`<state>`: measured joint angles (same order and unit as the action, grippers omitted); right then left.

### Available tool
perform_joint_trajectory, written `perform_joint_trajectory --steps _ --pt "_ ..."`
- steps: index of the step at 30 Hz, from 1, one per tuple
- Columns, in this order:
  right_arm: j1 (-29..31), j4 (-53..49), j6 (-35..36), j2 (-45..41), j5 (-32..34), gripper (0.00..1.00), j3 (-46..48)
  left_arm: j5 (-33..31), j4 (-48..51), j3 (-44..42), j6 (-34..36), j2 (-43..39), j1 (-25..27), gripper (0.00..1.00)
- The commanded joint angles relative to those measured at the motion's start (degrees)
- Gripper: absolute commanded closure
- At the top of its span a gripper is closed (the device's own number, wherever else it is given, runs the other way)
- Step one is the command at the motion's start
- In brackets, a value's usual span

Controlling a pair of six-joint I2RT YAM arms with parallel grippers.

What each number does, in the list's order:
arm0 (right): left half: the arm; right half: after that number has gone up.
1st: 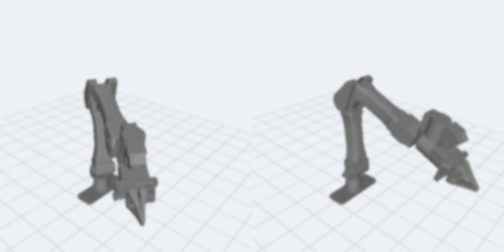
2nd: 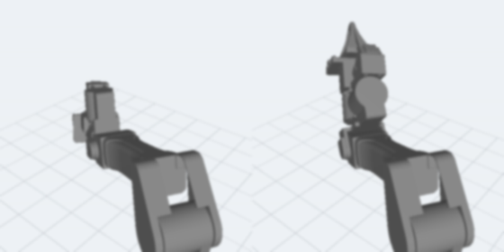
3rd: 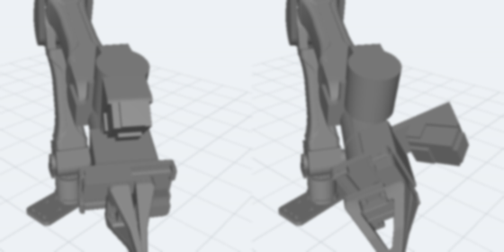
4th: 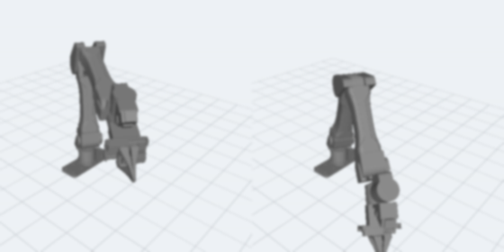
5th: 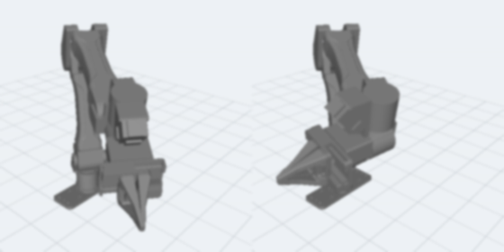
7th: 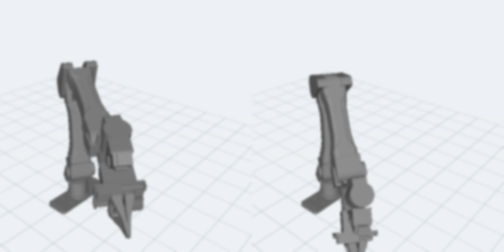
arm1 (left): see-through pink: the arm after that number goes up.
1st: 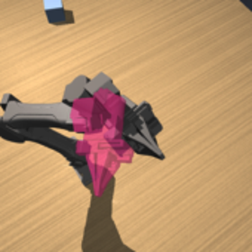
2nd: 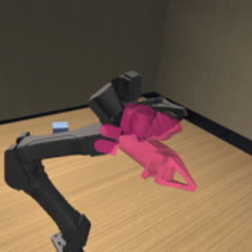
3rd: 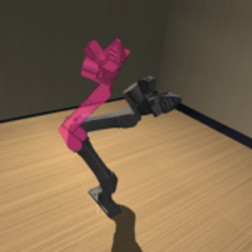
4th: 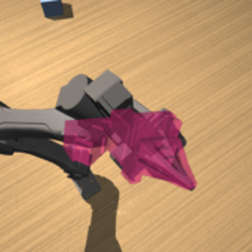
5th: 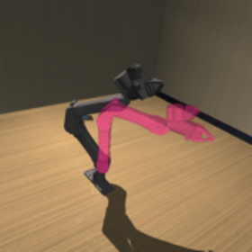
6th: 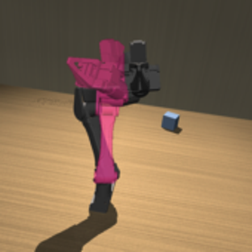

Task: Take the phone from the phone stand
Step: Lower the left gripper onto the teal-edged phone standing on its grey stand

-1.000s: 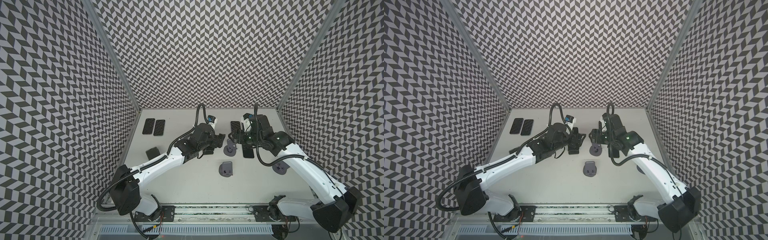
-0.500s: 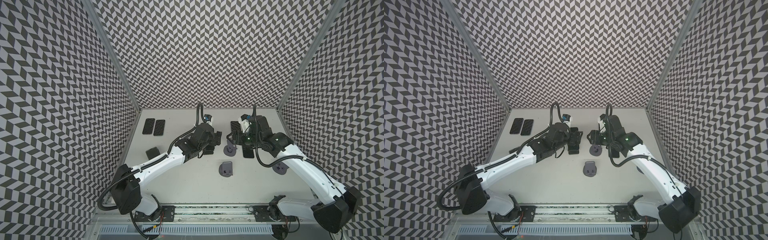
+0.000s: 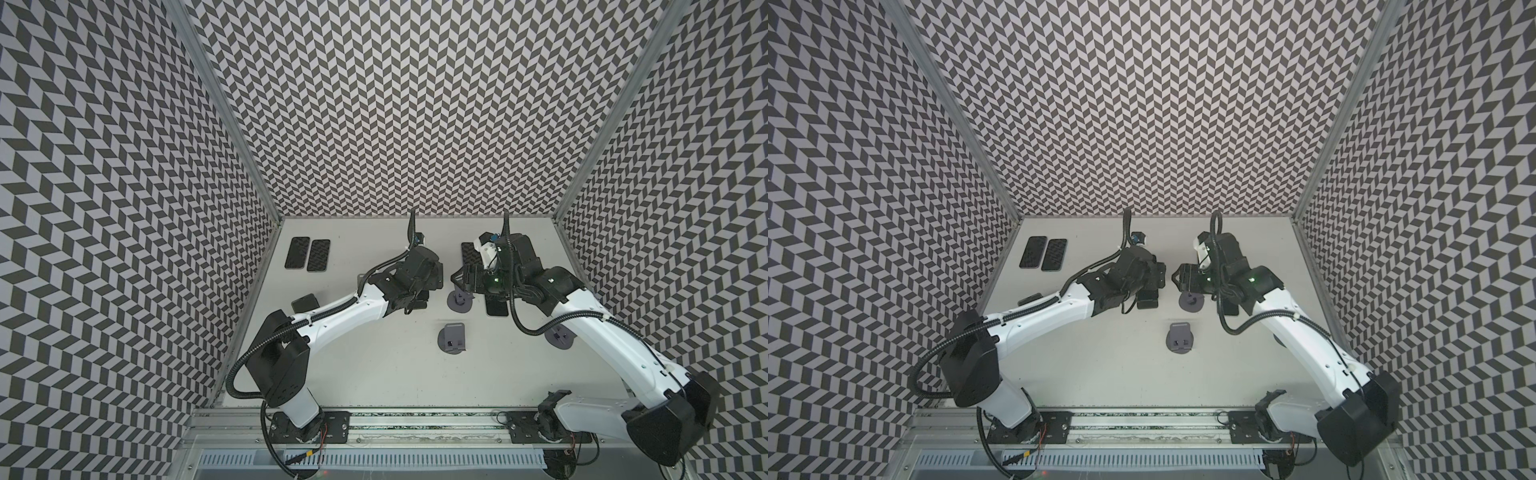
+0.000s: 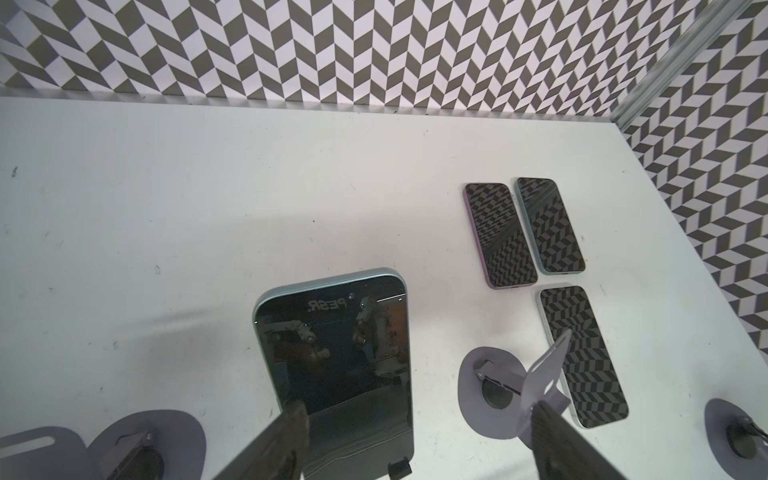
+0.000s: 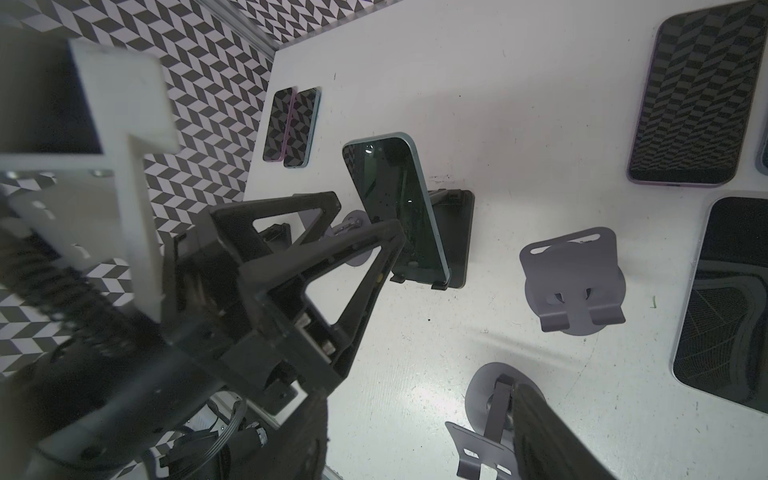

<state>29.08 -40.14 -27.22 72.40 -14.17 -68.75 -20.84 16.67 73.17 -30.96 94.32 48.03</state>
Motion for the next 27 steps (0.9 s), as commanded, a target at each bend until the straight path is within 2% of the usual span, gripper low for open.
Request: perform_joint_trajectory --steps 1,4,10,17,27 --pt "0.3 2.42 1.95 1.25 -1.5 0.31 0.52 -3.95 1.76 2.3 -1.38 1.63 0.15 0.15" --pt "0.28 1.85 2.87 2.26 -2.77 0.3 0.54 -4.26 1.88 2.8 -1.47 2.61 0.06 0.15" --pt "0.27 6.26 1.66 1.02 -2.2 0.37 4.12 -5.96 4.56 4.74 -1.48 4.29 -1.29 0.14" --pt "0.27 7.4 1.65 0.86 -0.07 0.36 3.75 -6.52 6.99 6.16 -4.09 5.84 -2.4 0.11" --pt "0.28 7.35 1.74 -0.04 1.28 0.33 3.4 -4.47 9.49 10.51 -3.67 9.34 -2.5 0.09"
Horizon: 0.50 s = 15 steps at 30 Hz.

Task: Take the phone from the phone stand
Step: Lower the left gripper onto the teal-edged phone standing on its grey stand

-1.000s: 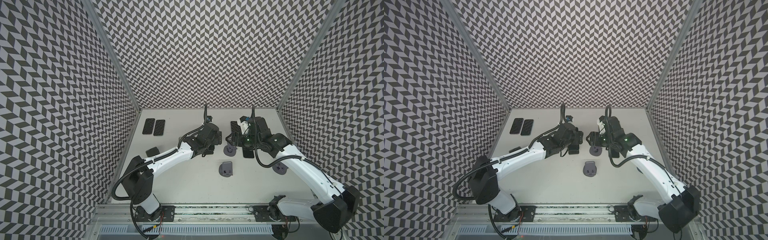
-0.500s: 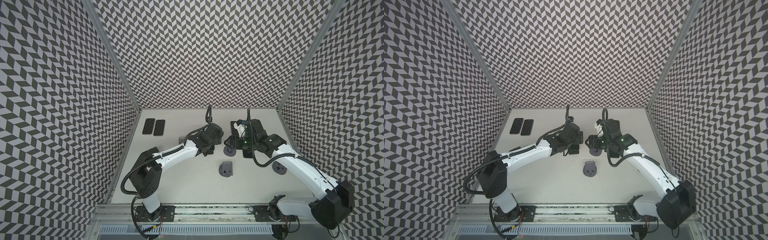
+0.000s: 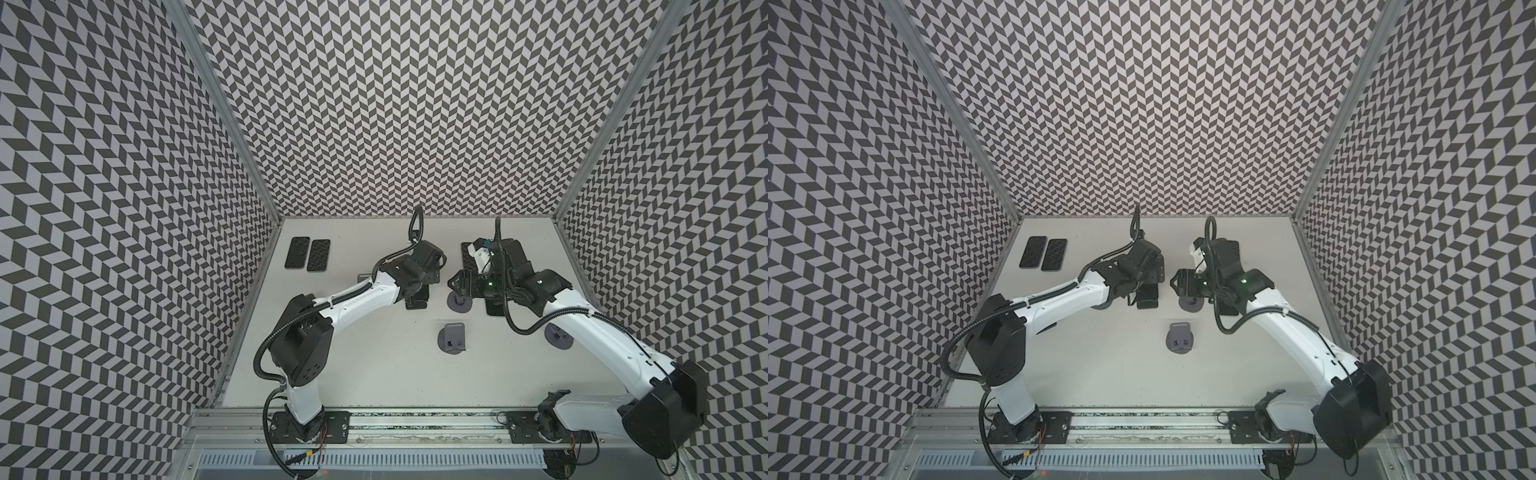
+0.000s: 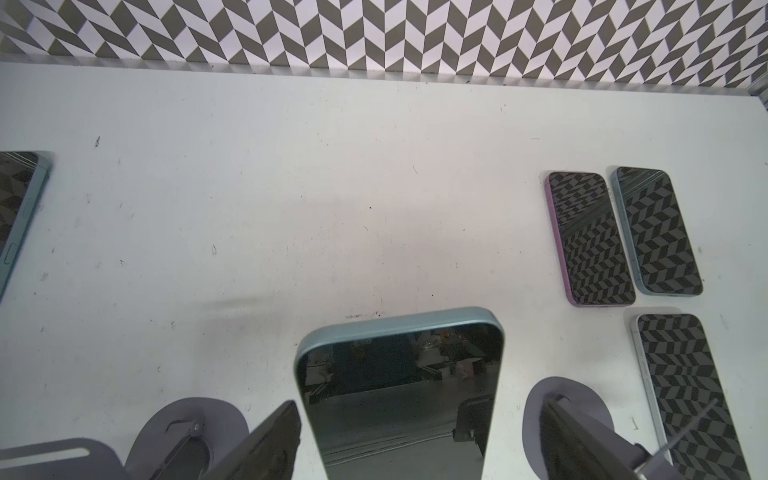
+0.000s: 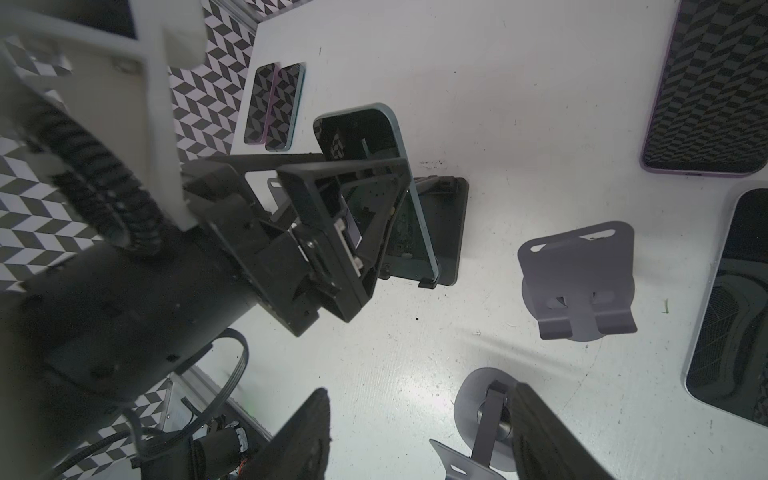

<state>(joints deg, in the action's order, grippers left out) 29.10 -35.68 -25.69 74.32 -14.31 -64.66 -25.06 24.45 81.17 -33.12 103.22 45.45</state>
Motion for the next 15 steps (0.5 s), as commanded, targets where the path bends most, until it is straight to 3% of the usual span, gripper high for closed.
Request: perform_joint_trajectory --steps 1,15 --pt "0.21 3.05 0.24 -2.24 1.64 0.33 -0.47 -0.4 2.37 3.17 -1.59 0.87 0.12 0.09" --pt "0.22 4.49 -0.06 -5.53 3.58 0.3 3.3 -6.68 8.9 6.66 -6.85 3.69 1.0 0.08"
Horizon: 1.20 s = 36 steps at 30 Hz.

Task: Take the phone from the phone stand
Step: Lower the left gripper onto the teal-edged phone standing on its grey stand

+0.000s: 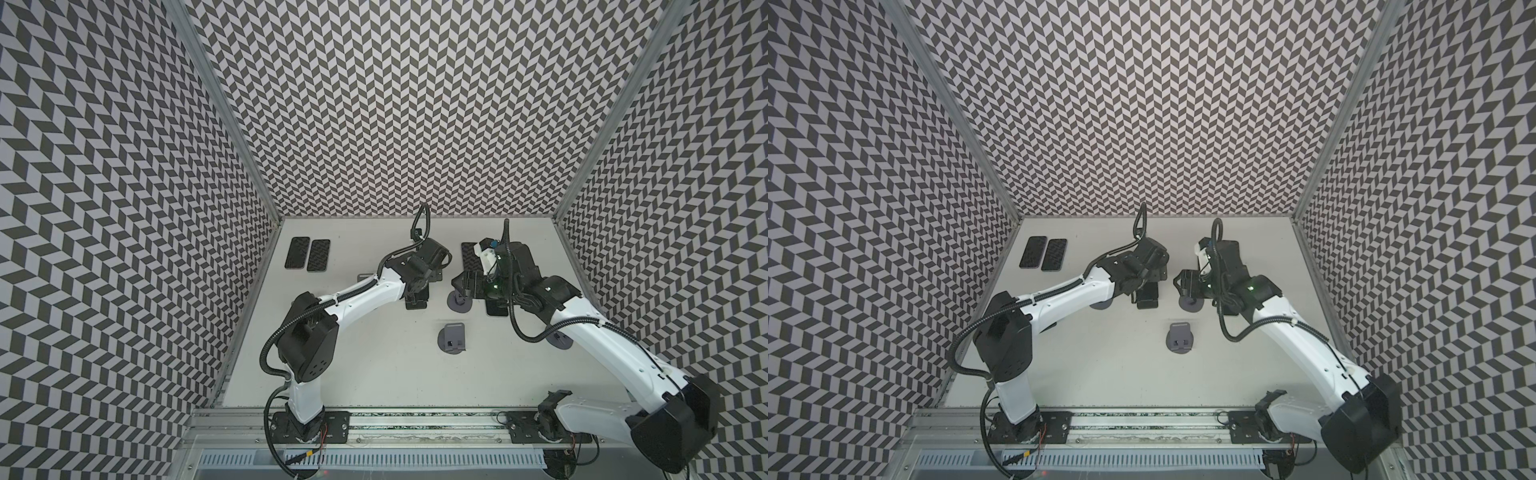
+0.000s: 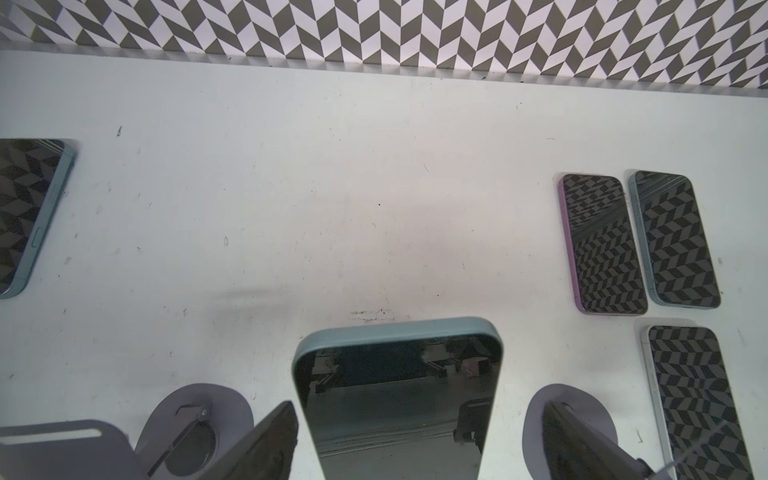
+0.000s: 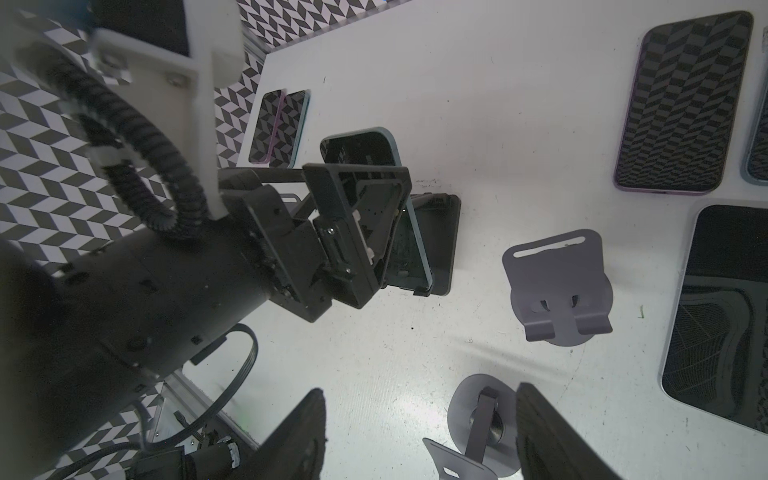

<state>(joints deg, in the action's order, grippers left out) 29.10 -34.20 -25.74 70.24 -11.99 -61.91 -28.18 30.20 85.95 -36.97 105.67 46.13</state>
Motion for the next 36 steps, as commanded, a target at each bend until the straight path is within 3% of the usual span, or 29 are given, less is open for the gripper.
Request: perform_joint_trajectory --steps 1,23,36 --pt "0.18 2.99 -0.02 -1.47 1.27 0.3 0.65 -3.64 3.41 2.17 -3.02 1.51 0.3 0.08" --pt "0.2 4.66 0.52 -0.97 2.32 0.29 0.94 -2.93 2.35 4.44 -2.05 5.45 -0.6 0.07" --pt "0.17 4.57 1.37 0.19 2.74 0.29 -0.22 -2.65 2.5 6.13 -1.0 7.5 -1.66 0.16"
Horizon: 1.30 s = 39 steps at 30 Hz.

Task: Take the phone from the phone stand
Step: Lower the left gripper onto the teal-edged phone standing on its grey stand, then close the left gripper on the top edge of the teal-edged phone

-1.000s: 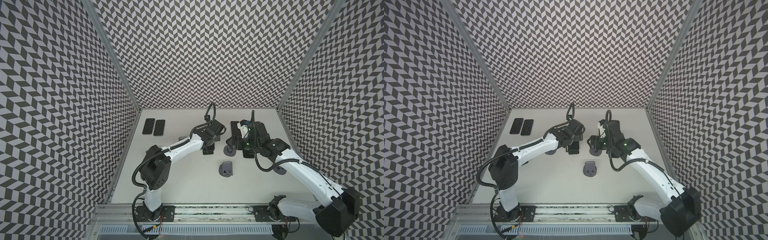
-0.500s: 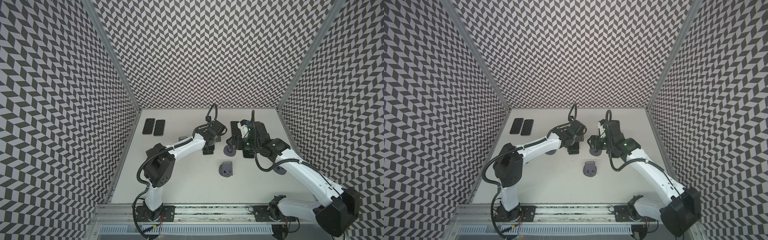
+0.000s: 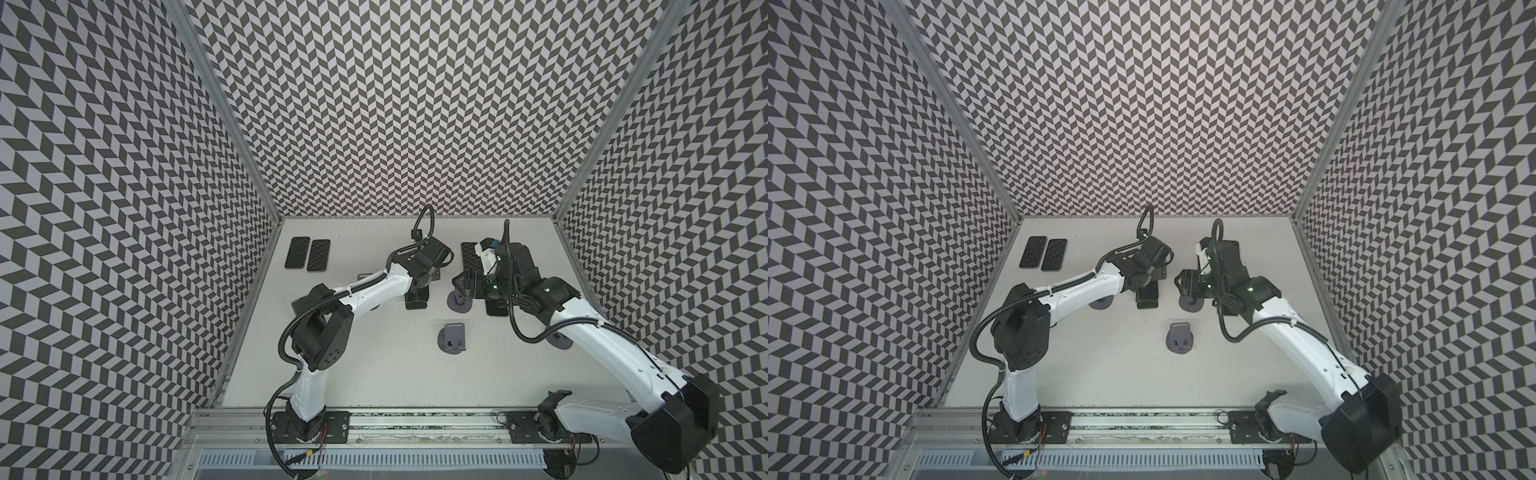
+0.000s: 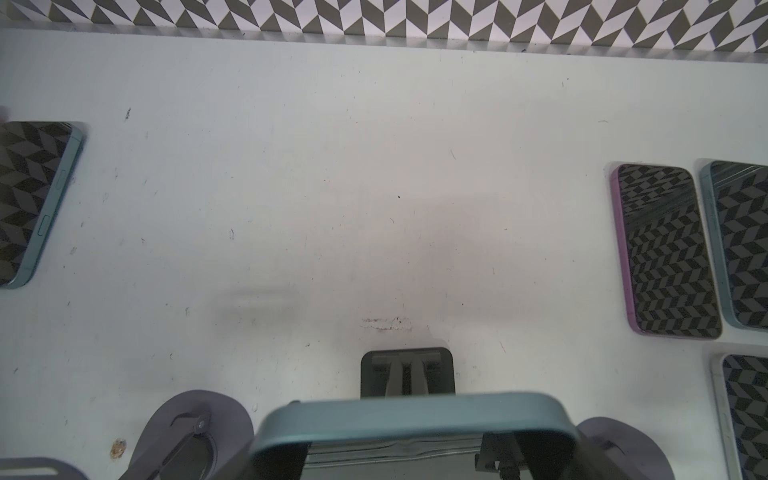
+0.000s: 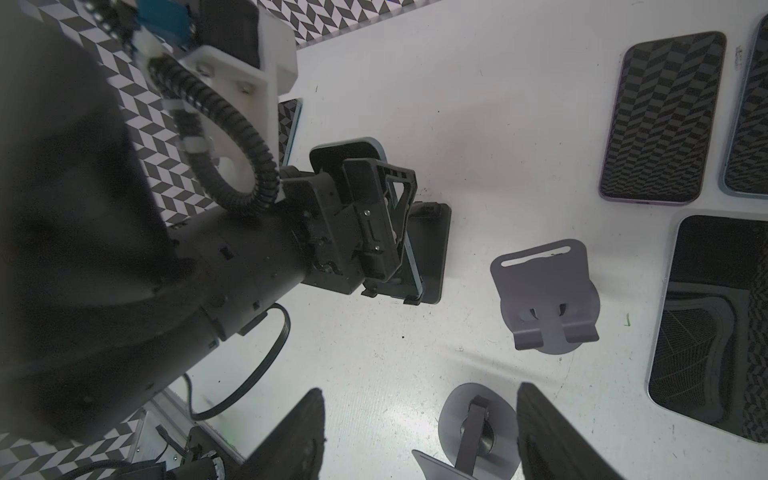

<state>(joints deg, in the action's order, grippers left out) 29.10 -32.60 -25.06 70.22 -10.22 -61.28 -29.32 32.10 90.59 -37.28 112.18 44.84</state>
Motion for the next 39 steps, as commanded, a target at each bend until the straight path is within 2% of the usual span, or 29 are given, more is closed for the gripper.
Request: perform_joint_trajectory --steps 1,39 --pt "0.18 3.19 0.58 0.27 1.07 0.29 -0.72 -1.45 0.55 1.52 -0.69 0.95 -0.4 0.16" --pt "0.21 2.54 1.43 4.18 -0.86 0.29 -2.35 -1.88 1.66 0.73 0.15 0.02 -0.37 0.33"
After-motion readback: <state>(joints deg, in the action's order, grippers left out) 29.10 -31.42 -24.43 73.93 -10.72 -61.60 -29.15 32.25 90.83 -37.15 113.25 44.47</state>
